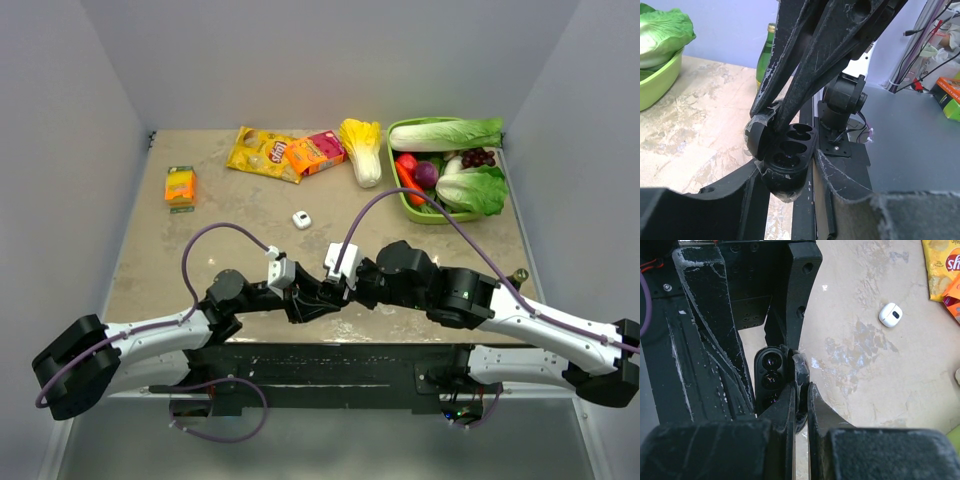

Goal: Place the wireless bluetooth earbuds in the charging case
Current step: Adjust the charging case, then pick up the earbud from the center of the board.

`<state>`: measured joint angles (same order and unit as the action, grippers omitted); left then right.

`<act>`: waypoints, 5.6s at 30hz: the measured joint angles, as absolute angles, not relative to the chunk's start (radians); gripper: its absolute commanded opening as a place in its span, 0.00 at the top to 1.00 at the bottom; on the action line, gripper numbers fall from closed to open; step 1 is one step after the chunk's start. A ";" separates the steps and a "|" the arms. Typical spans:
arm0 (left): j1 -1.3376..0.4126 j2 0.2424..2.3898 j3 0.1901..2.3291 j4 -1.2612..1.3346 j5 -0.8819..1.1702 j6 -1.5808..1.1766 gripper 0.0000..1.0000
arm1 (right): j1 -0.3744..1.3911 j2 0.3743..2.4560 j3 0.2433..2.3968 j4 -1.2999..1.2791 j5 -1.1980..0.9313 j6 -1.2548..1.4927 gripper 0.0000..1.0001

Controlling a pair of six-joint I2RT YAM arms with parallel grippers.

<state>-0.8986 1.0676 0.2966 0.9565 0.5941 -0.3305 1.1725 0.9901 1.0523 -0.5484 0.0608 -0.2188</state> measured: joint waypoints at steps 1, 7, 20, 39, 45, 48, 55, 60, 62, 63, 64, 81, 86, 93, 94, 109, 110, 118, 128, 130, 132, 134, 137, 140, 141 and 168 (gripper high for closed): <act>-0.899 1.068 0.297 0.957 0.595 -0.331 0.91 | 1.172 0.990 1.052 -0.548 0.061 -0.220 1.00; -0.897 1.068 0.295 0.964 0.597 -0.333 1.00 | 1.173 0.993 1.052 -0.548 0.061 -0.221 1.00; -0.897 1.076 0.261 1.049 0.593 -0.356 1.00 | 1.178 0.996 1.052 -0.511 0.068 -0.150 0.28; -0.897 0.831 0.074 1.069 0.406 -0.324 1.00 | 1.044 0.831 0.905 -0.249 0.344 0.180 0.02; -0.897 0.531 0.050 0.981 0.264 -0.293 1.00 | 0.978 0.937 0.708 -0.178 0.205 0.313 0.32; -0.897 0.441 0.050 0.952 0.219 -0.287 1.00 | 0.981 1.040 0.653 -0.140 0.128 0.340 0.53; -0.897 0.428 0.050 0.908 0.175 -0.287 1.00 | 0.981 1.201 0.612 -0.026 0.030 0.357 1.00; -0.897 0.478 0.050 0.912 0.175 -0.288 1.00 | 0.981 1.304 0.585 0.074 -0.021 0.360 1.00; -0.897 0.497 0.050 0.911 0.175 -0.289 1.00 | 0.981 1.346 0.579 0.097 -0.039 0.360 1.00; -0.897 0.502 0.050 0.911 0.175 -0.292 1.00 | 0.981 1.366 0.579 0.105 -0.045 0.360 1.00; -0.897 0.504 0.050 0.911 0.175 -0.293 1.00 | 0.981 1.385 0.579 0.115 -0.048 0.360 1.00; -0.897 0.490 0.050 0.895 0.170 -0.295 1.00 | 0.976 1.440 0.618 0.143 0.017 0.377 0.50; -0.897 0.484 0.050 0.893 0.169 -0.295 1.00 | 0.965 1.483 0.659 0.146 0.024 0.376 0.50; -0.897 0.468 0.050 0.891 0.166 -0.295 1.00 | 0.939 1.540 0.677 0.144 0.033 0.373 0.51; -0.897 0.467 0.050 0.890 0.166 -0.295 1.00 | 0.936 1.545 0.677 0.145 0.033 0.373 0.51; -0.897 0.480 0.050 0.888 0.163 -0.295 1.00 | 0.934 1.586 0.688 0.172 0.013 0.367 0.51; -0.897 0.482 0.050 0.888 0.163 -0.295 1.00 | 0.934 1.586 0.688 0.173 0.012 0.367 0.51; -0.897 0.503 0.050 0.889 0.163 -0.295 1.00 | 0.934 1.594 0.688 0.185 0.007 0.366 0.52; -0.897 0.514 0.050 0.896 0.163 -0.296 1.00 | 0.934 1.610 0.688 0.217 -0.003 0.366 0.52; -0.897 0.516 0.050 0.897 0.163 -0.296 1.00 | 0.934 1.611 0.688 0.218 -0.006 0.365 0.51; -0.897 0.521 0.050 0.897 0.163 -0.296 1.00 | 0.934 1.611 0.687 0.219 -0.014 0.366 0.51; -0.897 0.524 0.050 0.897 0.164 -0.296 1.00 | 0.934 1.611 0.685 0.224 -0.017 0.365 0.51; -0.897 0.525 0.050 0.897 0.164 -0.296 1.00 | 0.934 1.610 0.680 0.231 -0.018 0.366 0.51; -0.897 0.526 0.050 0.897 0.164 -0.296 1.00 | 0.934 1.607 0.676 0.235 -0.017 0.365 0.50; -0.897 0.526 0.050 0.897 0.164 -0.296 1.00 | 0.934 1.605 0.673 0.236 -0.017 0.365 0.50; -0.897 0.539 0.050 0.903 0.169 -0.297 1.00 | 1.021 1.583 0.664 0.196 0.076 0.348 0.59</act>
<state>-0.8970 0.5392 0.0502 0.9031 0.1692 -0.2966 1.0210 1.5826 0.6640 0.1955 0.0761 0.3477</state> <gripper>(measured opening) 0.348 0.447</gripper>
